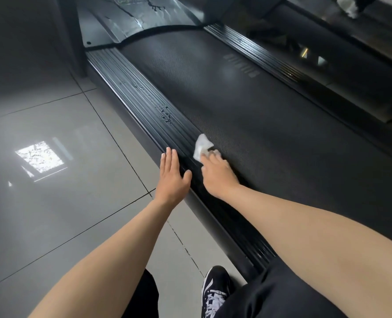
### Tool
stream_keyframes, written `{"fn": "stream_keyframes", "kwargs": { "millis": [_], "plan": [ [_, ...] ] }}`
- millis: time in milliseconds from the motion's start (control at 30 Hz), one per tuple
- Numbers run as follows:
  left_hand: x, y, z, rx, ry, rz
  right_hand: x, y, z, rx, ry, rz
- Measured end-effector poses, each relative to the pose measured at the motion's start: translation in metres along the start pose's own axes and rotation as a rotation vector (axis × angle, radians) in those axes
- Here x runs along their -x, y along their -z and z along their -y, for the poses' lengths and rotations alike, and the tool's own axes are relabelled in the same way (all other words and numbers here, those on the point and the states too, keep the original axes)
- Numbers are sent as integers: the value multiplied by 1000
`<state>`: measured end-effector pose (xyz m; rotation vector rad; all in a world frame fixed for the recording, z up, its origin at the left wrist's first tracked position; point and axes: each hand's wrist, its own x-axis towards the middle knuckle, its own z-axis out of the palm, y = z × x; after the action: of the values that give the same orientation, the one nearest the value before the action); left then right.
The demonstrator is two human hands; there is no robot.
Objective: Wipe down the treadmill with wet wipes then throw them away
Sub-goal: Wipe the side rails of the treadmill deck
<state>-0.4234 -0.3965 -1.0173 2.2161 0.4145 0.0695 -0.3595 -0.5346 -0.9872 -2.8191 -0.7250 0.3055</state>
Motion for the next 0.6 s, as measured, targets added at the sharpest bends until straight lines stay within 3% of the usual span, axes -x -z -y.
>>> {"fn": "stream_keyframes", "kwargs": {
  "millis": [167,233,433,600],
  "plan": [
    [-1,5,6,14,-34,-7,-14,-2,19,67,364,75],
    [-1,7,7,10,-35,-10,-20,0,10,95,360,76],
    [-8,17,-1,-138,-10,19,-53,6,-11,42,-4,124],
    [-26,26,-8,-213,75,14,-23,3,-7,152,150,-16]
  ]
}}
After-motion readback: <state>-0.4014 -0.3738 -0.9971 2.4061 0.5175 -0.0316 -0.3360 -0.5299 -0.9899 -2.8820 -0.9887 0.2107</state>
